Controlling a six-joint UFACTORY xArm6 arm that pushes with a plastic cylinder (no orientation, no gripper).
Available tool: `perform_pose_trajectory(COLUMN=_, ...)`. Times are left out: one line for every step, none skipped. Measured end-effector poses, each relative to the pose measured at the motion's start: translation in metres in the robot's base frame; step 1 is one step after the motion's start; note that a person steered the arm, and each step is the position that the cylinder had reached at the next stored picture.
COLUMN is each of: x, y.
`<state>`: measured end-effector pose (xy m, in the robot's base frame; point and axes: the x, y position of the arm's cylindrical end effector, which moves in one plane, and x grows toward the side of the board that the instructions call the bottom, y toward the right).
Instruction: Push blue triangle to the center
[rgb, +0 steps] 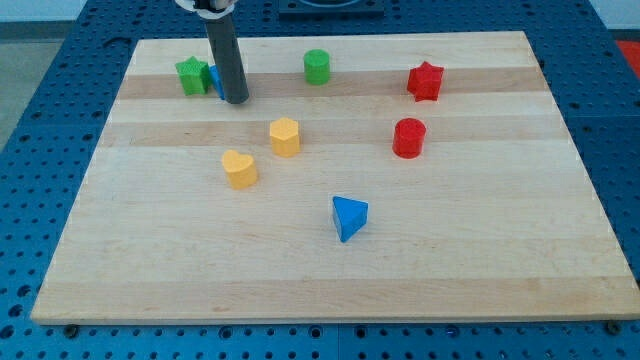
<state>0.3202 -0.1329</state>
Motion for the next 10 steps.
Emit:
perform_pose_trajectory(x=0.0, y=0.0)
perform_pose_trajectory(x=-0.004, y=0.0)
perform_pose_trajectory(x=-0.004, y=0.0)
perform_pose_trajectory(x=0.017, y=-0.011)
perform_pose_trajectory(x=0.072, y=-0.05)
perform_pose_trajectory(x=0.126, y=-0.077)
perform_pose_trajectory(x=0.188, y=-0.084)
perform_pose_trajectory(x=0.251, y=-0.042)
perform_pose_trajectory(x=0.295, y=0.019)
perform_pose_trajectory(x=0.297, y=0.082)
